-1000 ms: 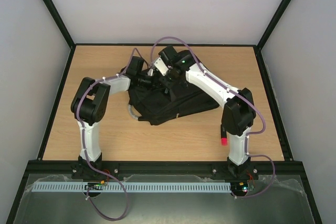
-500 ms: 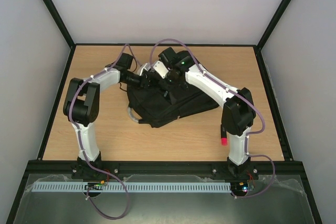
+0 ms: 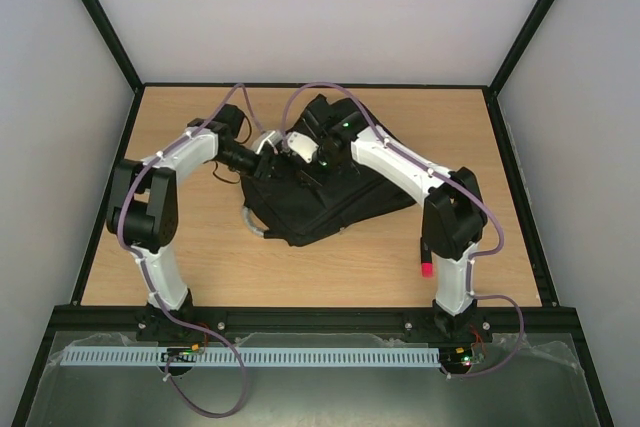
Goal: Pack the student bag
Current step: Place the stationery in the student bag, then move the stationery to the center of the board.
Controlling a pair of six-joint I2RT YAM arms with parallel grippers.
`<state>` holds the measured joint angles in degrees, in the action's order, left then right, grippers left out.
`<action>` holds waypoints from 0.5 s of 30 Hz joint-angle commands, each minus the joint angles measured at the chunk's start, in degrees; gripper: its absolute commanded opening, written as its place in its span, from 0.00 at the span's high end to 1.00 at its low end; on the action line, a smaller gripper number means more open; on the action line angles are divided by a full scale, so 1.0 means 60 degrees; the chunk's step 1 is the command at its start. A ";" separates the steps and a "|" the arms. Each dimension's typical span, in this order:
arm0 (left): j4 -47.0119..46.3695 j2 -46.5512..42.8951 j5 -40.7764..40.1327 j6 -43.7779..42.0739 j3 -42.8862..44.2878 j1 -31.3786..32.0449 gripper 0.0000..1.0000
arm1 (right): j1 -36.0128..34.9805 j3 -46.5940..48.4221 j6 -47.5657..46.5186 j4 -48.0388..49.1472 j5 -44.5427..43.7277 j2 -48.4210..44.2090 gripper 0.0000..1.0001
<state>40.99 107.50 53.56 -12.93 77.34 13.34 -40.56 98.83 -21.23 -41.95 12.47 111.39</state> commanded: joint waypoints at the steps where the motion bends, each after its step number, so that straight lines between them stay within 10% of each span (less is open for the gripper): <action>1: 0.1066 -0.0441 -0.0252 -0.0690 -0.0165 -0.0157 0.59 | 0.0126 0.0308 -0.0262 -0.0801 0.0650 -0.0826 0.58; 15: 0.1330 -0.1462 -0.1982 -0.0538 0.0563 -0.0576 0.53 | 0.4243 -0.4243 -0.1222 -0.1014 -0.0349 -0.4382 0.60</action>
<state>48.71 99.83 43.51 -17.26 76.82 10.07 -21.28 80.77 -24.84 -44.05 12.84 90.06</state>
